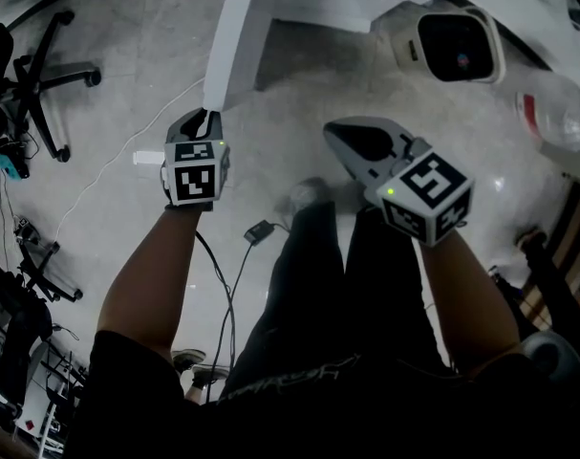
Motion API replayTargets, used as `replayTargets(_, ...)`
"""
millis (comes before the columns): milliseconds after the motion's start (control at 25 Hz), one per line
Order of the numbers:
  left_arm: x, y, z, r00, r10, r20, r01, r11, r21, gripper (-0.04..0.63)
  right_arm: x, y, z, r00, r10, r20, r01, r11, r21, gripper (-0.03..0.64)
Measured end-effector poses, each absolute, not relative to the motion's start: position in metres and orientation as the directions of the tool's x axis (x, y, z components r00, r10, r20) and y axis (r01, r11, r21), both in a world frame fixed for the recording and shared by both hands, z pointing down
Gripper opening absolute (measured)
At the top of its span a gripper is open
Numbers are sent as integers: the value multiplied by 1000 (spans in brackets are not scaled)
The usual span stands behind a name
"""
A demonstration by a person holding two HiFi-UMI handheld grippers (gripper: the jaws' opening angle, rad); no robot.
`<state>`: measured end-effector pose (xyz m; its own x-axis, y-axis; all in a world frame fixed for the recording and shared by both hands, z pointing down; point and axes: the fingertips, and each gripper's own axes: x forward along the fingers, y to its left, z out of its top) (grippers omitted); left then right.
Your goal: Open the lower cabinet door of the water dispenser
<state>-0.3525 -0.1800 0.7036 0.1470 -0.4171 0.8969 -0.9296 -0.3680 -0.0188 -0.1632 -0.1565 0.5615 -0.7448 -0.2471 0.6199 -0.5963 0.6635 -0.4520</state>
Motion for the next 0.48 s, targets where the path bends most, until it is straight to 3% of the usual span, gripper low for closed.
replayTargets(280, -368, -184, 703, 143, -418, 897, -938, -346, -11, 46, -170, -157, 548, -746, -249, 618, -598, 659, -456, 12)
replayTargets(480, -372, -165, 699, 147, -396, 906, -974, -217, 63, 46, -163, -149, 537, -744, -266, 613, -609, 647, -458, 14)
